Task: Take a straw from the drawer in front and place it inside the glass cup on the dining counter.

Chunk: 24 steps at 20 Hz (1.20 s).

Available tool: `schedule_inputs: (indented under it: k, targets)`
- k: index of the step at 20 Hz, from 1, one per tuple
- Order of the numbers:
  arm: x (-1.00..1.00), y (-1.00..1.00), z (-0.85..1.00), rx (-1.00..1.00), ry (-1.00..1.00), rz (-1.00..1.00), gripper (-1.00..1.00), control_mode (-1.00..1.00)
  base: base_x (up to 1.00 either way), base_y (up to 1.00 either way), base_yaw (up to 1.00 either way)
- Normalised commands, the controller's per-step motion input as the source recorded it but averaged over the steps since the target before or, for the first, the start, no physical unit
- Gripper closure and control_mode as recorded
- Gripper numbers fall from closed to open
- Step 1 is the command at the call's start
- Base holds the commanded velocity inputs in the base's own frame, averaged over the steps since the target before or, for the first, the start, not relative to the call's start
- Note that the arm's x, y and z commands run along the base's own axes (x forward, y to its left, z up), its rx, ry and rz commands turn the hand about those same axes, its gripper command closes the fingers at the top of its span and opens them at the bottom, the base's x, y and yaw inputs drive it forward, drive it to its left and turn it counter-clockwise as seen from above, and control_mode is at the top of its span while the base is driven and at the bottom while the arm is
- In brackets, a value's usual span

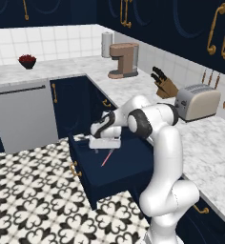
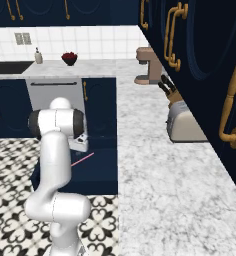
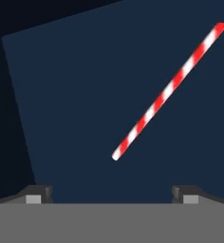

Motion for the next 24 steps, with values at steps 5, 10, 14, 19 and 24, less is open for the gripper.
schedule_inputs:
  k: [5,10,14,19,24]
  targets:
    - [0.36,-0.32,-0.12,-0.07,0.01,-0.08,-1.00,-1.00,0.00,0.00,0.00]
    - [0.46,-0.13,-0.31,0.00,0.00,-0.02,-1.00,-1.00,0.00,0.00,0.00]
    - [0.17,-0.19,-0.41,-0.05,0.00,-0.05,-1.00,-1.00,0.00,0.00,0.00]
    - [0.26,-0.08,-0.31,-0.04,0.00,-0.06,-1.00,-1.00,0.00,0.00,0.00]
    - [0.35,-0.06,-0.28,-0.01,0.00,-0.05,-1.00,-1.00,0.00,0.00,0.00]
